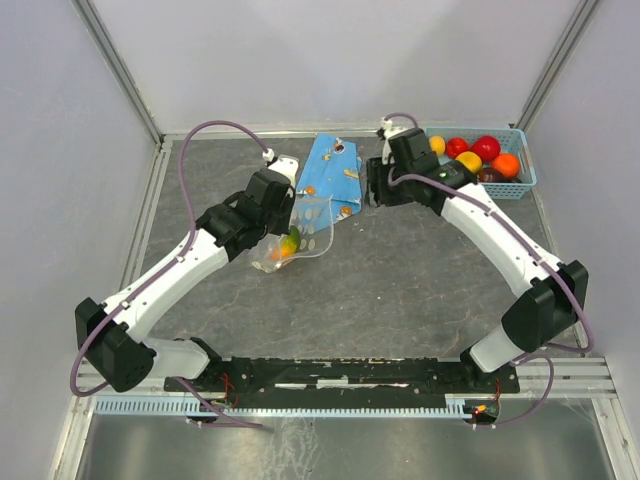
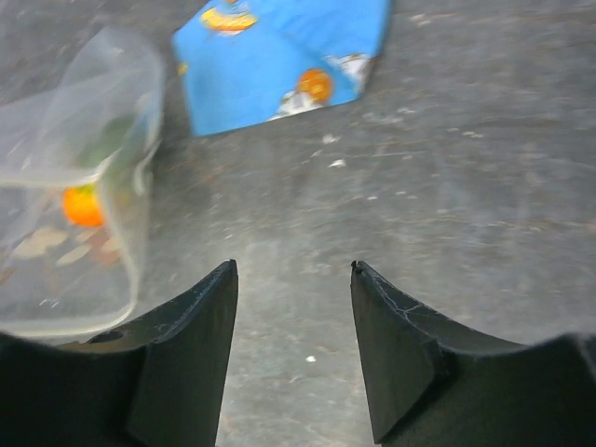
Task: Place the food in the zip-top bag and seal the zipper
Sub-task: Pick up the fake fruit from the bin.
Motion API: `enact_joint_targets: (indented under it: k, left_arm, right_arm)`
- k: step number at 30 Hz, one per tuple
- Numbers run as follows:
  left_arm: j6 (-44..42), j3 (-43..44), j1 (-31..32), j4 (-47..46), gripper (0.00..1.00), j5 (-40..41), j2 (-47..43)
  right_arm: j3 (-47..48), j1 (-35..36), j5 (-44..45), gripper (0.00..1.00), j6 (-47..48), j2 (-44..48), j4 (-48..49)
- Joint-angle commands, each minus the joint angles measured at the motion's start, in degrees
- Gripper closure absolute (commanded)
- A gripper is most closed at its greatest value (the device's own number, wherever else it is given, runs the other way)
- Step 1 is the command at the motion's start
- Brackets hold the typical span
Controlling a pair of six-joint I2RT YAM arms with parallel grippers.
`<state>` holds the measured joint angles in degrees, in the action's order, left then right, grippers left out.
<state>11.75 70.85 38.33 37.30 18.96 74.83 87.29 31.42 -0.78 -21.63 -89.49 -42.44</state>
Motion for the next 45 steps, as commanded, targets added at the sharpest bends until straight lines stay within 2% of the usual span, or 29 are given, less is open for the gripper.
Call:
enact_joint_targets:
  k: [1,10,23,35,45]
  left_arm:
    - [-2.85,0.08,-0.18,-2.98,0.97,-1.19,-1.68]
    - [-2.72,-0.01,-0.93,-3.19,0.97,-2.77,-1.79]
    - [-2.6,-0.26,-1.93,-3.45,0.97,-4.61,-1.7]
    - [-2.43,-0.54,-2.69,-3.59,0.97,-5.62,-0.94]
    - [-2.5,-0.6,-3.05,-3.51,0.97,-6.96,0.52]
  right_arm:
    - [4.17,-5.34,7.1,0.37,4.63,1.45,-2.22]
    - [7.88,-14.04,19.1,0.21,9.93,-3.49,-2.02]
    - [10.56,-28.2,17.63,0.0,13.35,-14.31,8.23]
    - [18.6,-36.89,14.62,0.01,16.05,-27.06,10.75]
    - [21.98,-40.08,12.71,0.01,19.83,-34.75,13.97]
